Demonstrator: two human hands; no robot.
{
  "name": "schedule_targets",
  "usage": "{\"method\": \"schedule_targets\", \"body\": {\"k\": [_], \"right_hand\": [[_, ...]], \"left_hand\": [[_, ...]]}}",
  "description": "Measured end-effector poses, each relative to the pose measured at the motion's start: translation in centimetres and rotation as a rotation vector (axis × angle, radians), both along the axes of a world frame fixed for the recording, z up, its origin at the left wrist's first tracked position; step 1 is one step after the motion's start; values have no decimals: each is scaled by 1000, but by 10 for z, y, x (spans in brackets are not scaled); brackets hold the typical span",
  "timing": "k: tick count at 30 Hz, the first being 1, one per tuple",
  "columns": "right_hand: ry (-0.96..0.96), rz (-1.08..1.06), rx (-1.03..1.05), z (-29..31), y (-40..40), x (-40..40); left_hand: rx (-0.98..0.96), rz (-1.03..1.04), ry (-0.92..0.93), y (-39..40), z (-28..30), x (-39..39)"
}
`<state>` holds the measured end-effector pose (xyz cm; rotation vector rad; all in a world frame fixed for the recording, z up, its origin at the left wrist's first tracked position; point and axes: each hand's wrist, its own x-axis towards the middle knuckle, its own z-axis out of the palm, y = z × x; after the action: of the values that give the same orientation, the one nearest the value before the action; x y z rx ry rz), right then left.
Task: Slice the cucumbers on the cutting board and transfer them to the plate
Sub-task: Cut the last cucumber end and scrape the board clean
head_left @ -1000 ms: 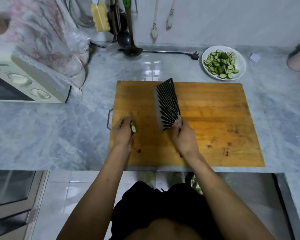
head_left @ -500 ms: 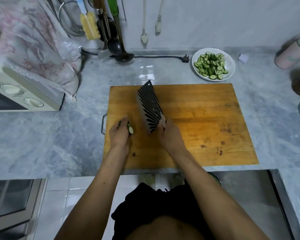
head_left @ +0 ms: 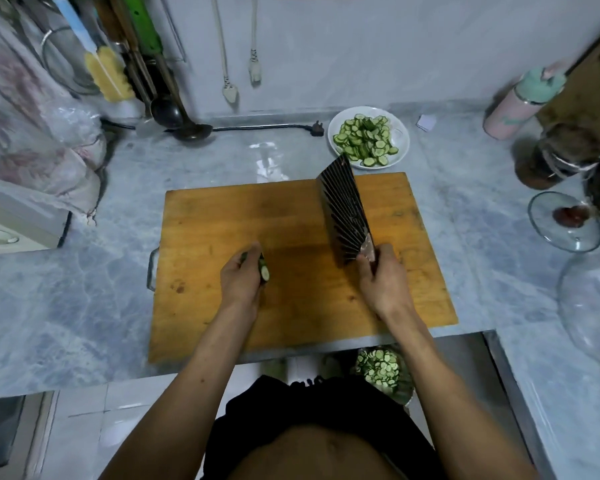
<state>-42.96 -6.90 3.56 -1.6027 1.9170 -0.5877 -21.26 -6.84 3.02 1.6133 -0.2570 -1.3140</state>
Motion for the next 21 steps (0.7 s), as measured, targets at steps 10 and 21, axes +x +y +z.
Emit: {"method": "schedule_targets", "body": {"k": [10, 21], "right_hand": [[401, -104, 112, -6, -39, -82], [313, 345, 255, -17, 5, -38]], "left_hand": [[24, -107, -47, -12, 11, -71], [9, 40, -155, -22, 12, -73]]}}
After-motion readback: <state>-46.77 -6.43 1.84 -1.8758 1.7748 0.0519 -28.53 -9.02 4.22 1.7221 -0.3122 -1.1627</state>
